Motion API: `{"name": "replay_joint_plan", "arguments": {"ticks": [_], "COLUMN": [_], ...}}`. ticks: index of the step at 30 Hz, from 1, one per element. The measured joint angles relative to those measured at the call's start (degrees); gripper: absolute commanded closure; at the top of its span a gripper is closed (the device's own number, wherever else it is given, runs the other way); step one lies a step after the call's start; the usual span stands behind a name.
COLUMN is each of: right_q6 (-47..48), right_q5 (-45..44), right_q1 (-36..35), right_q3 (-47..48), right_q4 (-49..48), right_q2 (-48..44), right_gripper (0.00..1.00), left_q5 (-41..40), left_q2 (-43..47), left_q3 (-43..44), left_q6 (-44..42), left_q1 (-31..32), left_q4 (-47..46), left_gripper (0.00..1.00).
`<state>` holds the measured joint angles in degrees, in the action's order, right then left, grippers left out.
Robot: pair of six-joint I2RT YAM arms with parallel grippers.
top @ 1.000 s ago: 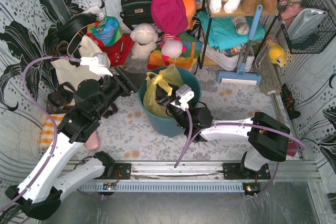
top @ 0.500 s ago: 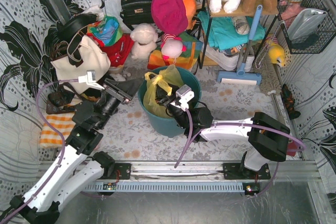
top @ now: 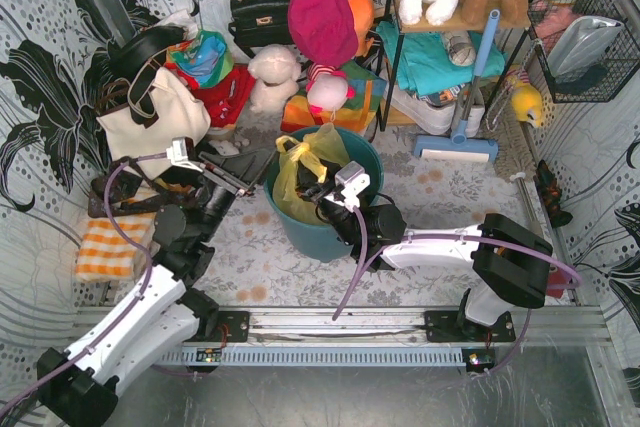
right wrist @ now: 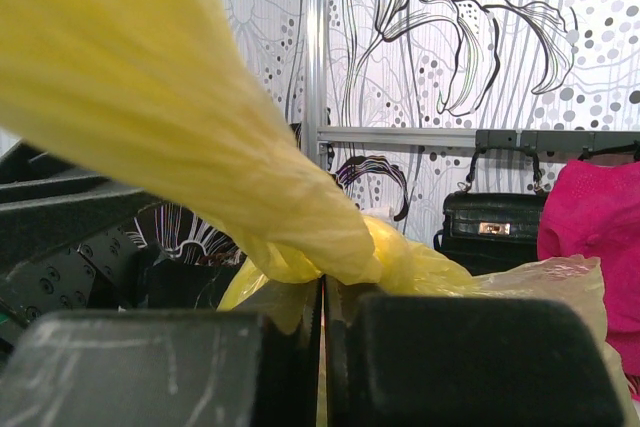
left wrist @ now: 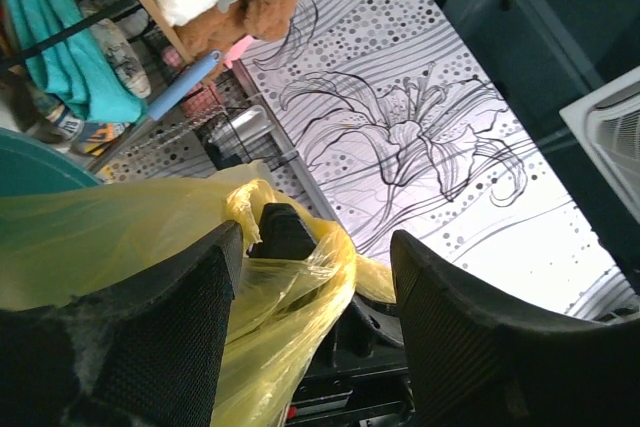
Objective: Tie the trash bag
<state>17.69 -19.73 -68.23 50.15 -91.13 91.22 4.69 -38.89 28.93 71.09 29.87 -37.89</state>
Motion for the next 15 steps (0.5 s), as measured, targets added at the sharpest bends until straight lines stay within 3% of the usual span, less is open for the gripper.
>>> {"name": "replay_joint_plan", "arguments": {"ticks": [6, 15], "right_q6": [-0.13, -0.13], "right_q5": [0.02, 0.02], "right_q1": [0.00, 0.00], "right_q3": [0.00, 0.00], "right_q4": [0.00, 0.00], "right_q2": [0.00, 0.00], "right_gripper": [1.00, 1.00], "left_q5": [0.55, -0.68], "left_q2": [-1.31, -1.01], "left_q3": [-0.20, 0.42], "left_q6": [1.77, 1.57], "left_q1": [-0.11, -0.37], "left_q4": [-3.04, 4.96], "left_gripper": [0.30, 0.29]}}
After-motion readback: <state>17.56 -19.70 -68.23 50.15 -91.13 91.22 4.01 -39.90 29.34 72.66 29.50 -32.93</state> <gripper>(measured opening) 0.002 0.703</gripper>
